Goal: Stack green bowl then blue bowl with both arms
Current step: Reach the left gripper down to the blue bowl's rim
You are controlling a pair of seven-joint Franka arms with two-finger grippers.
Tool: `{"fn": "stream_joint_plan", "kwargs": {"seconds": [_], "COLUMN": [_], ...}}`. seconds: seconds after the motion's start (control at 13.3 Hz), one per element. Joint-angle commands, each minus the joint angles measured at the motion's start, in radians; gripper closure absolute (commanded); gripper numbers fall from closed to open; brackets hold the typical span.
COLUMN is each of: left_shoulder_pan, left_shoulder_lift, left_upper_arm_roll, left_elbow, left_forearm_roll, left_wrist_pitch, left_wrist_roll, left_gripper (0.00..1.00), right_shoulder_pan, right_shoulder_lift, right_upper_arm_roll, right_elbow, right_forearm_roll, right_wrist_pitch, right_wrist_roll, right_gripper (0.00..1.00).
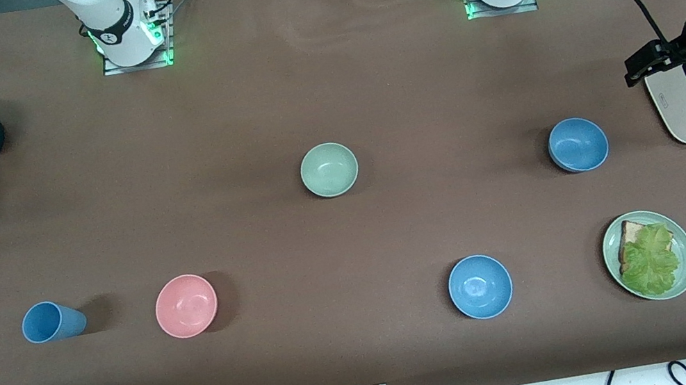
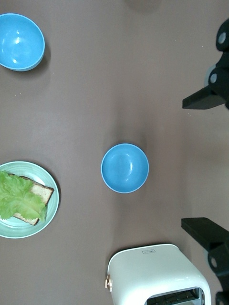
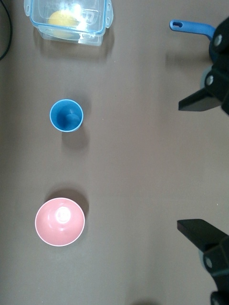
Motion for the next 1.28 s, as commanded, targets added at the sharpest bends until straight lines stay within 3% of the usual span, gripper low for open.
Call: {"fn": "stream_joint_plan", "kwargs": {"seconds": [0.0, 0.3, 0.53, 0.83, 0.98, 1.2], "left_shoulder_pan": [0.005, 0.051, 0.076, 0.096, 0.123, 0.182], "left_shoulder_lift": [0.010, 0.049, 0.066, 0.070, 0.097, 0.209], "left_upper_arm_roll": [-0.002, 0.002, -0.001, 0.000, 0.000, -0.001], "left_elbow": [0.010, -0.004, -0.106, -0.361, -0.484, -0.507], "left_forearm_roll": [-0.005, -0.005, -0.004, 0.006, 0.010, 0.009], "left_wrist_pitch": [-0.019, -0.013, 0.084, 0.382, 0.594, 0.780], "left_wrist_roll": [0.046, 0.225, 0.281, 0.324, 0.397, 0.491], "left_gripper": [0.00, 0.00, 0.00, 0.00, 0.00, 0.00], "right_shoulder_pan": [-0.015, -0.012, -0.013, -0.012, -0.012, -0.012], "right_shoulder_lift": [-0.010, -0.009, -0.007, -0.005, -0.004, -0.004], "right_upper_arm_roll": [0.014, 0.016, 0.016, 0.019, 0.017, 0.017], "right_elbow": [-0.007, 0.006, 0.006, 0.006, 0.006, 0.006], "right_forearm_roll": [-0.003, -0.003, -0.003, -0.003, -0.003, -0.003], "right_wrist_pitch": [-0.006, -0.017, -0.017, -0.017, -0.017, -0.017], "right_wrist_roll": [-0.016, -0.011, -0.013, -0.010, -0.010, -0.010], "right_gripper": [0.00, 0.00, 0.00, 0.00, 0.00, 0.00]}}
